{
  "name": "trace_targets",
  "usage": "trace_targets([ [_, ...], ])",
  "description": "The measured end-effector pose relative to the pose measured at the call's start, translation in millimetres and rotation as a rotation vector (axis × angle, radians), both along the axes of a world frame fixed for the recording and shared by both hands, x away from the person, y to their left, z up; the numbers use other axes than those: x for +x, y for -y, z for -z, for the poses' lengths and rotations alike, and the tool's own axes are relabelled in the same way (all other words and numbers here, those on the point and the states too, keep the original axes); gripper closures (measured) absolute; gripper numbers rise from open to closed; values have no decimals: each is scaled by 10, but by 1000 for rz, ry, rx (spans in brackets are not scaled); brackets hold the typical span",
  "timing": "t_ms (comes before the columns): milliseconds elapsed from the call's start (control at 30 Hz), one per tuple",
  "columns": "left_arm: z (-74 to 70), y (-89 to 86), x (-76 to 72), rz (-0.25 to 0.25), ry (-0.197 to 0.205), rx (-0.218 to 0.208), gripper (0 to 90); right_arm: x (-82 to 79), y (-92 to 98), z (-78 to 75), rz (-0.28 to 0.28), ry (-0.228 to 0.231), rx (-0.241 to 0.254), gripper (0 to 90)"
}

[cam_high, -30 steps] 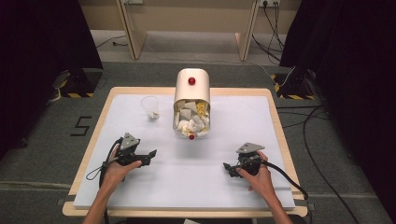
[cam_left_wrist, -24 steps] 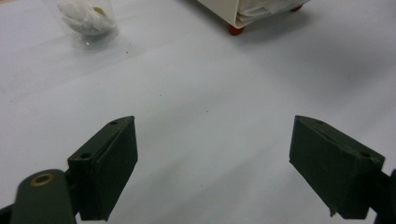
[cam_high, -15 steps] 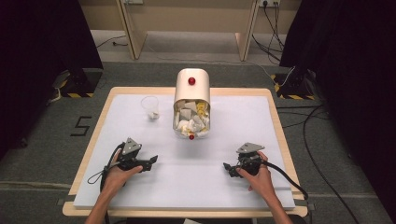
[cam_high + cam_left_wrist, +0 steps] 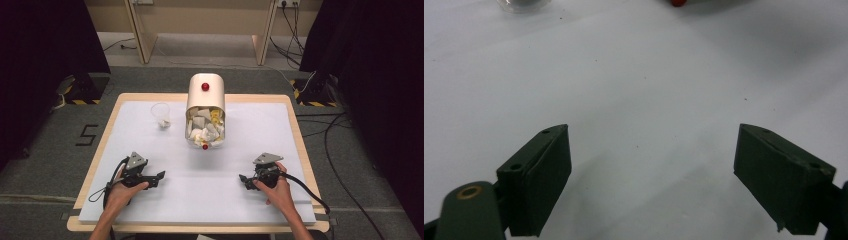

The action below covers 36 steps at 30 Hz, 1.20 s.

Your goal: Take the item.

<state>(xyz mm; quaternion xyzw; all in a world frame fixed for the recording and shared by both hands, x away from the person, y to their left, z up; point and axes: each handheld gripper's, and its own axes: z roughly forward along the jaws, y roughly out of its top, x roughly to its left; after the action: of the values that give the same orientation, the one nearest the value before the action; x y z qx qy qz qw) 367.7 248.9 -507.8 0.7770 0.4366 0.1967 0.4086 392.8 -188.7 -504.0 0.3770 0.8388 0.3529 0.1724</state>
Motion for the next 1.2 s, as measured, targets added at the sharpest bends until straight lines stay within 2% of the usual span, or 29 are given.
trace_targets([
  [167,7,-29,-69,1,-4,6,147,4,4,0,-4,7,-4,112],
  [433,7,-89,-247,-18,22,5,147,0,-1,0,1,-2,2,111],
  [700,4,-103,-339,-24,43,3,147,0,-1,0,1,-2,2,110],
  [900,3,-103,-444,-21,73,20,147,0,-1,0,0,-1,2,110],
  [1067,5,-124,-508,-34,77,15,147,1,0,0,0,-1,2,110],
  [1200,4,-126,-569,-41,92,36,147,0,0,0,0,0,1,111],
])
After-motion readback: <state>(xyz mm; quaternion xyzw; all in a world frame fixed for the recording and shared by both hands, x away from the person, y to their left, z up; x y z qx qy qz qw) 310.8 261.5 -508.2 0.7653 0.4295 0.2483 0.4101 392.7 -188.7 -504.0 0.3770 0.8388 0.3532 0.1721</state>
